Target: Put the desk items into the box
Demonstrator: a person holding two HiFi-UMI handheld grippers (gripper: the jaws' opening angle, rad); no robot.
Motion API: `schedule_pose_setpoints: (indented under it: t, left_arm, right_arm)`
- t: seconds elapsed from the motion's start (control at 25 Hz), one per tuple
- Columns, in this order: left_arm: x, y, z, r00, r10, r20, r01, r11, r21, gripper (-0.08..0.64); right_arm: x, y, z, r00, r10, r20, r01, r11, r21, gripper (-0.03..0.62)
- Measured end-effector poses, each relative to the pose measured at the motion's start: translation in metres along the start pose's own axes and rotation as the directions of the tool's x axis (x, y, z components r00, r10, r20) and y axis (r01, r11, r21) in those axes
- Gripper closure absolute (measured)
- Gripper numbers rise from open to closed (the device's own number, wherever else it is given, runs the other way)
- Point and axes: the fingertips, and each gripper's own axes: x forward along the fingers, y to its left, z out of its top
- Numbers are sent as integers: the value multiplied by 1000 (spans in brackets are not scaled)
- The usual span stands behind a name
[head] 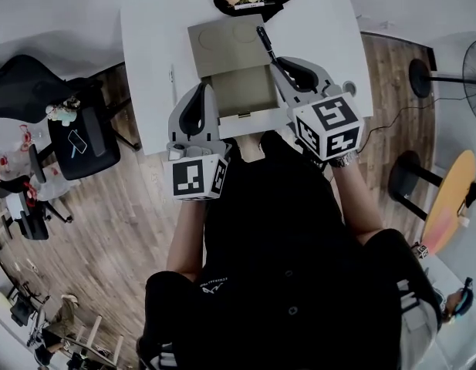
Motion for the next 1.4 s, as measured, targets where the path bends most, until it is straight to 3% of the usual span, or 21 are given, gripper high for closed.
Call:
schedule_pose_setpoints:
  t: [0.32, 0.76, 1.4]
  left_arm:
    - [2, 13, -10, 1000, 25, -12, -25, 1000, -19, 552]
    - [4, 33, -28, 996, 84, -31, -86, 995, -44, 552]
    - [12, 60, -51, 986, 161, -47, -165, 984, -72, 552]
  right_arm:
    - [32, 20, -29, 993, 57, -102, -63, 996, -59, 551]
    - [74, 41, -87, 961, 88, -264, -142, 971, -192, 551]
    - [133, 54, -178, 862, 168, -478, -304, 926, -223, 551]
